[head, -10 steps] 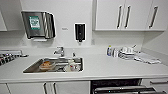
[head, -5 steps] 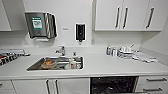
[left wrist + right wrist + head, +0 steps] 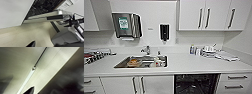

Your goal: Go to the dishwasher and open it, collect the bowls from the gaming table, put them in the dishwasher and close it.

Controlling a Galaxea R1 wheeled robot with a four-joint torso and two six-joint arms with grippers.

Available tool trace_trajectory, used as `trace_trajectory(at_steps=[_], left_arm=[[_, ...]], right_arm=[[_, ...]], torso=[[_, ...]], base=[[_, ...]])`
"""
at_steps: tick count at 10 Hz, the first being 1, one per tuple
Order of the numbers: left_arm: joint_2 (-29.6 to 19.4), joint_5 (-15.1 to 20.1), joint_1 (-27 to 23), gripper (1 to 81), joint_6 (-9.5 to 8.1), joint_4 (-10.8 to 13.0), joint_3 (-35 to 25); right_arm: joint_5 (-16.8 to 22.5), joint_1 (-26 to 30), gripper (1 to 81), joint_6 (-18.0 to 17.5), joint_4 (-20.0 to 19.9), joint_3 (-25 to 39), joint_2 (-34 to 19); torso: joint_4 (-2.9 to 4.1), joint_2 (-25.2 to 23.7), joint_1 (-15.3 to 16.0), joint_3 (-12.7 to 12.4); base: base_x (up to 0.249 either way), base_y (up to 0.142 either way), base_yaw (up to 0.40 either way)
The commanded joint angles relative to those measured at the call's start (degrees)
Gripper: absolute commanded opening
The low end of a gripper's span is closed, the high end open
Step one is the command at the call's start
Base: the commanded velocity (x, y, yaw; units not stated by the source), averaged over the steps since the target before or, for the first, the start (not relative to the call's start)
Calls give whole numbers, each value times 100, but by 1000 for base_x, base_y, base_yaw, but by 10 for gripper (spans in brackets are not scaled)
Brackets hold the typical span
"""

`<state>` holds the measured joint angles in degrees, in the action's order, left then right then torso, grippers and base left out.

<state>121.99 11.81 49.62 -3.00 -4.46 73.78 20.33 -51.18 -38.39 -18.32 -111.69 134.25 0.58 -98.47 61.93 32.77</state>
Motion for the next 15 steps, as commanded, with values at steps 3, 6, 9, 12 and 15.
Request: trace_trajectory(at_steps=[3, 6, 9, 12, 15], left_arm=[[36, 120, -510, 811, 36, 68, 40], [168, 102, -386, 811, 36, 86, 181], [283, -4, -228, 811, 36, 226, 243], [406, -65, -88, 811, 36, 262, 304], [546, -100, 79, 811, 36, 376, 533]], right_arm=[[1139, 349, 811, 525, 417, 184, 113], [1139, 349, 811, 534, 417, 122, 157], [1131, 279, 811, 534, 426, 69, 271], [1034, 94, 811, 613, 435, -194, 561], [902, -152, 811, 982, 435, -581, 807]], torso=[[0, 0, 2, 2], [0, 0, 4, 4], [0, 0, 6, 6], [0, 0, 6, 6], [0, -2, 0, 4]], base=[[-107, 0, 0], [-109, 0, 0], [-110, 0, 0], [-110, 0, 0], [-70, 0, 0]])
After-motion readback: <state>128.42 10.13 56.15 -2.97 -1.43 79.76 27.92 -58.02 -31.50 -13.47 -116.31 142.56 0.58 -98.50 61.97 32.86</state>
